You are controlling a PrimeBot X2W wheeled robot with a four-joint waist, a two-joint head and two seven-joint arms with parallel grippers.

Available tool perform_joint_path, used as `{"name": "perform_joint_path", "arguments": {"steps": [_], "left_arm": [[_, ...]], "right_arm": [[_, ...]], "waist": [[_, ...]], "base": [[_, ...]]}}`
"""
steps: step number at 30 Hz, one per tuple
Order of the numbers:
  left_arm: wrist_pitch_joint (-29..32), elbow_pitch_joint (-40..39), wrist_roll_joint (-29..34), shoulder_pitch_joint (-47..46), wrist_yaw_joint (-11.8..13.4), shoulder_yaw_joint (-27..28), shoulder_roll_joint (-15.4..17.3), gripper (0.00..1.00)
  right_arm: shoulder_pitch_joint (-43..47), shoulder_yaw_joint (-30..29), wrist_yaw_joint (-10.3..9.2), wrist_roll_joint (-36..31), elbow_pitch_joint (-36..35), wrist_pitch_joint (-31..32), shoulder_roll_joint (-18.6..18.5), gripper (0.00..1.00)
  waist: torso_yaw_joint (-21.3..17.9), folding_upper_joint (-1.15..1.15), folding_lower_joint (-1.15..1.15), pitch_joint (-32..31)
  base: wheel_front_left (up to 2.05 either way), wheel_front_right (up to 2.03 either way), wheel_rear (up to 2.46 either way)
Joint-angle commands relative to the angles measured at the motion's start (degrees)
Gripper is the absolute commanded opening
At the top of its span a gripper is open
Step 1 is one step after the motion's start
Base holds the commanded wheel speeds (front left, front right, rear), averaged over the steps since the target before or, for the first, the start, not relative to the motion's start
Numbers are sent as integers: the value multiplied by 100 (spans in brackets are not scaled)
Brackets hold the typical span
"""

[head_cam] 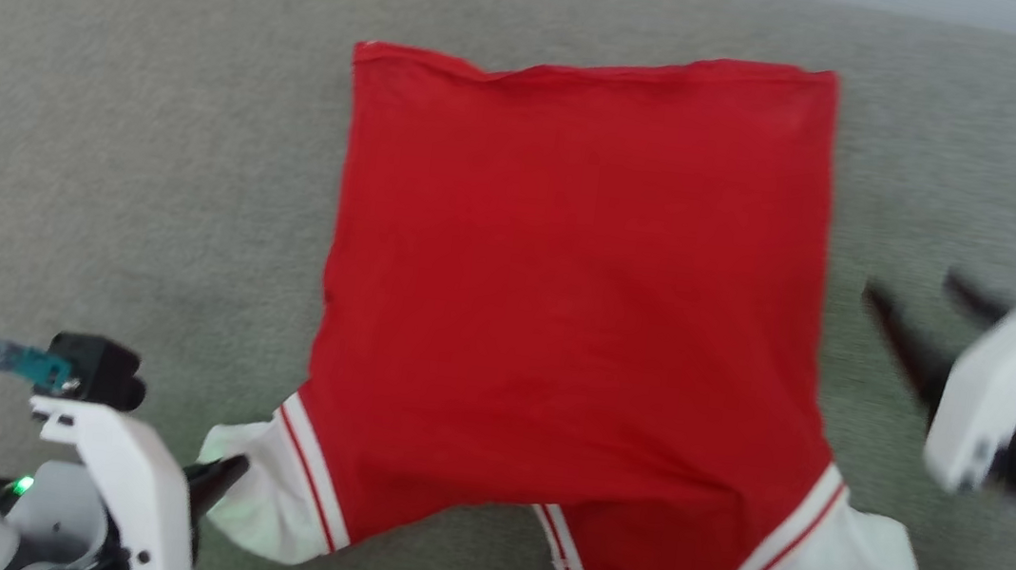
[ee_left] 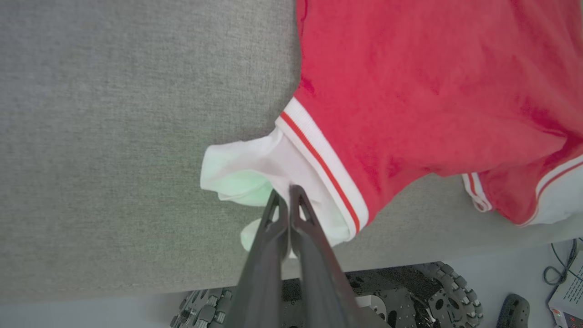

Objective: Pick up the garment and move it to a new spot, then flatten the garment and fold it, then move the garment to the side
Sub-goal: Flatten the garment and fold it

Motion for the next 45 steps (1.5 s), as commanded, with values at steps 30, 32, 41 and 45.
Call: {"name": "perform_joint_path", "arguments": {"steps": [30,32,41,45], "left_arm": [[436,957,463,-1410,-899,-580,-1248,0],[384,1006,444,-1430,-926,-544,-1274,0],[195,1053,348,-1125,-806,-294,-921,0],[130,936,261,-919,-663,-181,-712,0]], "right_arm": [[-4061,-55,0,-1672,6921,596,-372,0],[-4131,-64,-3,-1780,6879,322,-505,0],[-3940,991,-5,-1177,6082,-280,-541,0],[-3439,1500,-6,-423,5226,-125,-745,0]], "waist": [[1441,0,0,924],[1400,0,0,887],[727,0,0,403],[375,0,0,152]], "base": [[0,0,0],[0,0,0],[0,0,0],[0,0,0]]}}
